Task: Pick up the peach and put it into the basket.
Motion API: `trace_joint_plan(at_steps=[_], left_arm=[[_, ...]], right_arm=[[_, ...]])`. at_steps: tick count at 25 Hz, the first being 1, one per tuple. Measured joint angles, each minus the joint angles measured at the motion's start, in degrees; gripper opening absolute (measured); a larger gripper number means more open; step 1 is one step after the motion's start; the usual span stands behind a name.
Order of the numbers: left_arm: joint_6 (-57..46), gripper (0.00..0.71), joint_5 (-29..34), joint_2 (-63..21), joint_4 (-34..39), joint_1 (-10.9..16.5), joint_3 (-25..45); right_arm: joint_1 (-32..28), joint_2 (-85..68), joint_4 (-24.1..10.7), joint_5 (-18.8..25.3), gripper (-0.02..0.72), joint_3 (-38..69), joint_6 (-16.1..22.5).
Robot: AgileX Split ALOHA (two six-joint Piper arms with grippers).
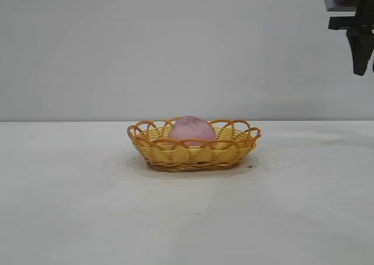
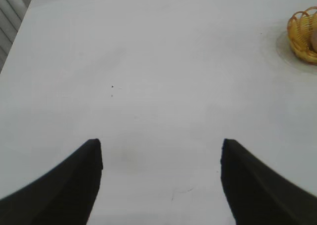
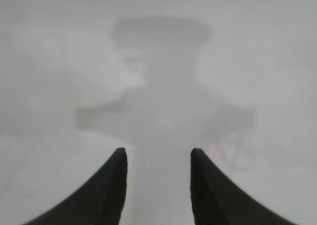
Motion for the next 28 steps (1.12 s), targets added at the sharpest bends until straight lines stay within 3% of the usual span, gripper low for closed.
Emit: trace_joint_plan(at_steps=[16, 28], left_arm=[[0.0, 0.444, 0.0, 0.0, 0.0, 0.0, 0.0], [0.0, 0.444, 0.0, 0.0, 0.0, 0.0, 0.0]], right_arm=[[0.0, -25.29, 1.19, 1.03, 0.258, 2.03, -0.07], [0.0, -59.4, 1.19, 1.52, 0.258, 36.82, 0.42]])
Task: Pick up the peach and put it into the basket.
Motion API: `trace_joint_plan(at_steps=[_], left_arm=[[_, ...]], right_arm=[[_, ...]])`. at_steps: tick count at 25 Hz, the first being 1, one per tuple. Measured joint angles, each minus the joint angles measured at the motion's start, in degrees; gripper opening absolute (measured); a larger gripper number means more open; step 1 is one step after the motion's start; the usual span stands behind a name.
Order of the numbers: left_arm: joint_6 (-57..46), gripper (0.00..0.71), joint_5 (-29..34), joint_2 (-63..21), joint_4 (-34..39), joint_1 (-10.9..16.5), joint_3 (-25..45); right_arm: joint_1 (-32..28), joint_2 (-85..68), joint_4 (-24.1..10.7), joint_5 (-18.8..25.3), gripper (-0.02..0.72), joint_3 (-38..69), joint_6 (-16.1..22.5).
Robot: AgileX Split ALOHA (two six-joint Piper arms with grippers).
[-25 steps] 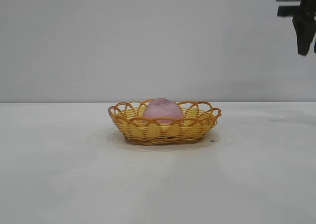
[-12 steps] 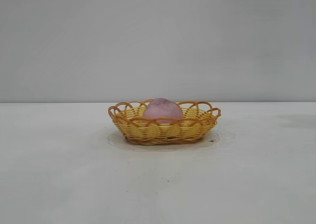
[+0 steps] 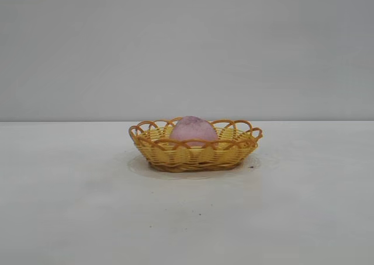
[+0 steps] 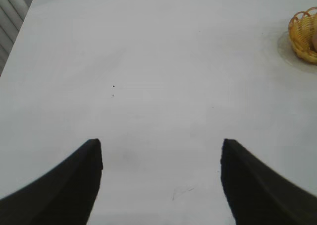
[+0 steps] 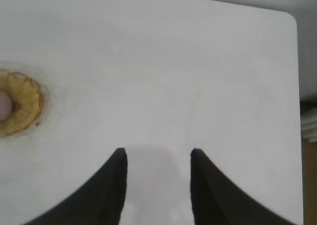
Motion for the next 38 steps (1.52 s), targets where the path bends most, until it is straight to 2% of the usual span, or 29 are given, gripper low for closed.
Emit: trace_joint_plan(at_steps=[10, 17, 21, 26, 38], left_arm=[[0.0, 0.444, 0.0, 0.0, 0.0, 0.0, 0.0], [0.0, 0.444, 0.0, 0.0, 0.0, 0.0, 0.0], [0.0, 0.444, 0.0, 0.0, 0.0, 0.0, 0.0], [0.0, 0.444, 0.0, 0.0, 0.0, 0.0, 0.0], [0.0, 0.444, 0.0, 0.0, 0.0, 0.0, 0.0]], right_arm=[[0.0, -26.58, 0.0, 0.28, 0.258, 29.15, 2.12], [0.0, -40.91, 0.37, 0.14, 0.258, 41.0, 2.9], [0.0, -47.56, 0.51, -1.69, 0.258, 46.82, 3.72], [0.51, -53.86, 0.51, -6.53, 0.258, 49.08, 4.98], [0.64, -57.25, 0.3, -6.99, 0.258, 49.93, 5.64]])
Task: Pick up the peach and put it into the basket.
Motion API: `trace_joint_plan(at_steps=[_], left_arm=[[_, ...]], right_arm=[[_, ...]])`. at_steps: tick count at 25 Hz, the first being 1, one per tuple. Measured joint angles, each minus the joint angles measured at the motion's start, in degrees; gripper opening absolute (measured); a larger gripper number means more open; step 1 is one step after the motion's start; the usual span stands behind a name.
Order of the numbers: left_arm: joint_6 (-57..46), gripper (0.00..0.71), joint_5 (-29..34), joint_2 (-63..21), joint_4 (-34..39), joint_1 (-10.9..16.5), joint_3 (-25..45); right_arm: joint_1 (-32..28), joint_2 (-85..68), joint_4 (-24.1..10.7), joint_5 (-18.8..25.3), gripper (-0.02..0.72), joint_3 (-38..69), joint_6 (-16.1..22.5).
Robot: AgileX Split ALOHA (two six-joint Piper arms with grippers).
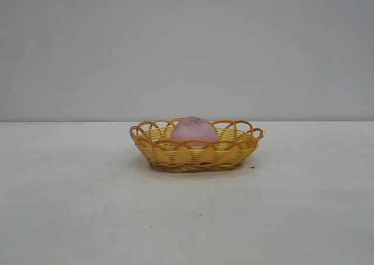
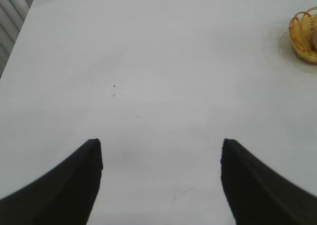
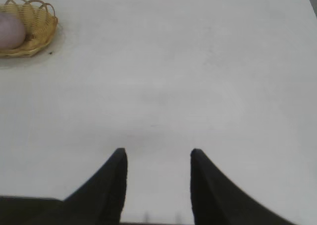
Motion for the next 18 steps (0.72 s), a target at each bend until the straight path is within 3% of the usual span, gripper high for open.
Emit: trace_joint_plan(at_steps=[18], left_arm=[[0.0, 0.444, -0.1, -0.09, -0.07, 0.0, 0.0]], right_arm=[[1.08, -9.08, -0.12, 0.13, 0.258, 0.09, 0.04]])
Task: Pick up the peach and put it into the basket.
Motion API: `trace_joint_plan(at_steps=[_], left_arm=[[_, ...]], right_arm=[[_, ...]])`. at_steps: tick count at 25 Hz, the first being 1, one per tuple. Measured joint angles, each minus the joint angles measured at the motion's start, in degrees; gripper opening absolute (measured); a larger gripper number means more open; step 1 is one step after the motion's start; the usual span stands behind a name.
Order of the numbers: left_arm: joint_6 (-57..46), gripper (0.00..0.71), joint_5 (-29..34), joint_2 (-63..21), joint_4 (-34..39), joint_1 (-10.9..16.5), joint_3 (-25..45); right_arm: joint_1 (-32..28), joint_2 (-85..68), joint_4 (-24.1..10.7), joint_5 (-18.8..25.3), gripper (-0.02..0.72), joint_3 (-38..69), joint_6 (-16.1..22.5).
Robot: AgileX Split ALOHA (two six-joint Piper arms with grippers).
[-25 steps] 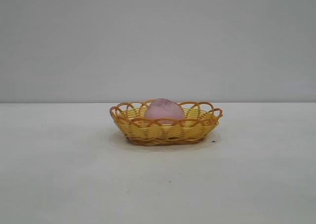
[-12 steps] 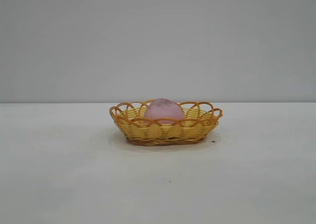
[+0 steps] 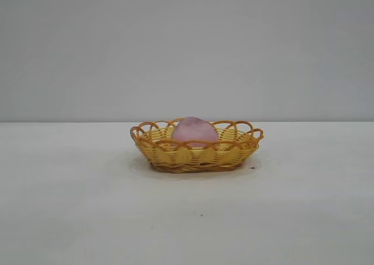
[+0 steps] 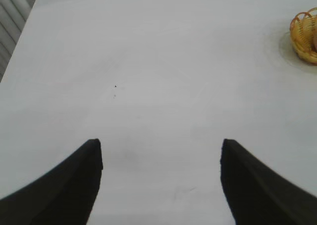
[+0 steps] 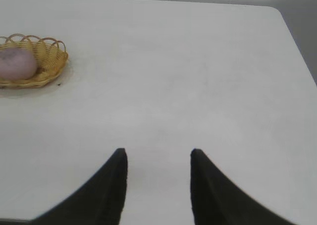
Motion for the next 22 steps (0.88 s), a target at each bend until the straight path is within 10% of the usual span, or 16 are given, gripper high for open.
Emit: trace_joint_plan(at_steps=[22], left_arm=[[0.1, 0.444, 0.0, 0.0, 0.0, 0.0, 0.0]], right_arm=[[1.64, 0.0, 0.0, 0.0, 0.258, 0.0, 0.09]])
